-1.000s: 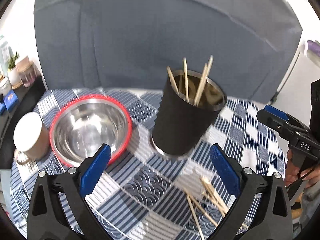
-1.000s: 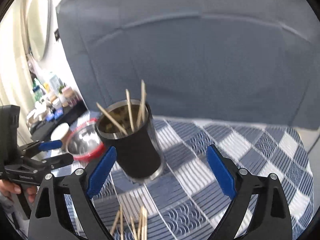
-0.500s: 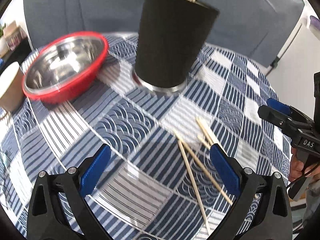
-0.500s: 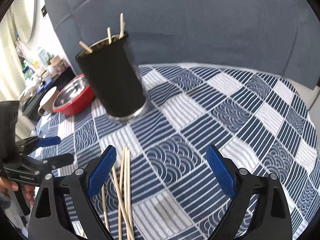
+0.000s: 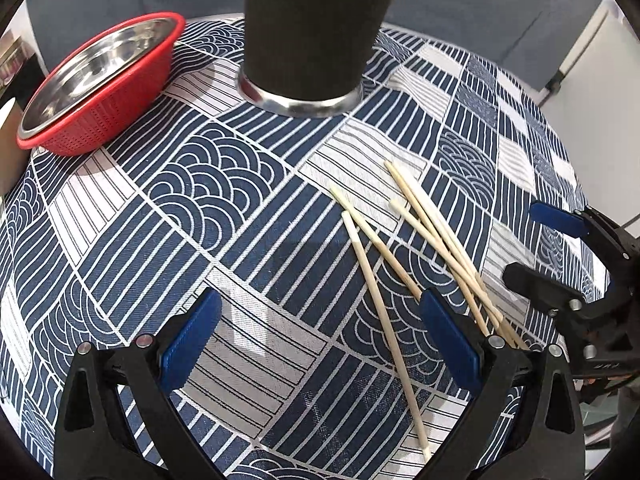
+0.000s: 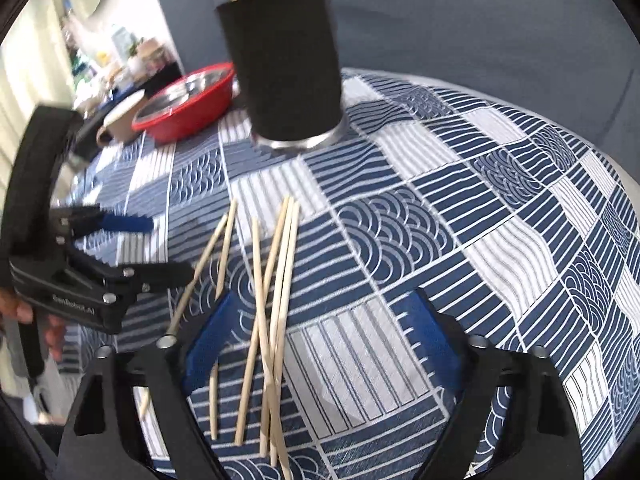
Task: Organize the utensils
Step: 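Close the right tool on a chopstick while the left tool grasps another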
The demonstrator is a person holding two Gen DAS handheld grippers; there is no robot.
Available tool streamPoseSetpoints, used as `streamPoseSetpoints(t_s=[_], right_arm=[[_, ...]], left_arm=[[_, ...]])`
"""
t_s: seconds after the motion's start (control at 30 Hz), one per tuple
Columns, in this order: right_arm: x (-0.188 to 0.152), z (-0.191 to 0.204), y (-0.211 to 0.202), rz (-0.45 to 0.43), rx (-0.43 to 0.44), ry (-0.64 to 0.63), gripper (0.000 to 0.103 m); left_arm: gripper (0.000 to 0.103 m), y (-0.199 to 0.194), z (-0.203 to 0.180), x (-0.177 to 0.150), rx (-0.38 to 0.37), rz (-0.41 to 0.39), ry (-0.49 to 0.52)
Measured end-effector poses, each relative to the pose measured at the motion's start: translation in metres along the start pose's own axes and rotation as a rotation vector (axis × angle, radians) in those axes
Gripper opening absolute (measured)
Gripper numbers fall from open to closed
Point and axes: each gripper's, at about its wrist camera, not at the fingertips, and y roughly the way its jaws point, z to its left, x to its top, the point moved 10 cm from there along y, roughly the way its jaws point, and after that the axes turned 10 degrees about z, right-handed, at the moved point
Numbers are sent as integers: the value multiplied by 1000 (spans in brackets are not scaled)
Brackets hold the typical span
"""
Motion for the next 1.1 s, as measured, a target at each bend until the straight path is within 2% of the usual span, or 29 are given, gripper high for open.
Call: streamPoseSetpoints(t_s=[0.13,0.3,0.33,0.47,0.57,0.63,0.67,0.73,0.8,0.97,1.03,1.1], right_arm=[[-5,5,7,24,-5,-27,67],[-9,12,13,54,1,-53,64],[-9,14,14,59,3,-60,59],[-12,19,22,96,-10,-86,49],[-12,21,23,102,16,-83,43],[-12,24,23,109,37,-84,32],[-12,24,23,112,30,-88,31],[-12,28,24,124,58,-86,20],[-12,31,23,134,83,-81,14],[-13,30,24,141,101,-54,13],[-12,27,22,138,116,-29,5],[-13,23,22,145,131,-10,5]], left_arm=[[97,5,-2,0,39,14,9],[97,11,-3,2,94,55,43],[97,12,-3,2,113,65,52],[97,17,-5,2,164,82,83],[97,18,-1,1,168,99,49],[96,17,0,1,170,111,39],[93,17,-1,1,170,113,42],[87,15,-3,1,166,112,54],[72,12,-5,3,161,102,59],[57,6,2,1,158,106,47],[47,3,8,1,155,108,33],[29,0,16,-2,150,113,11]])
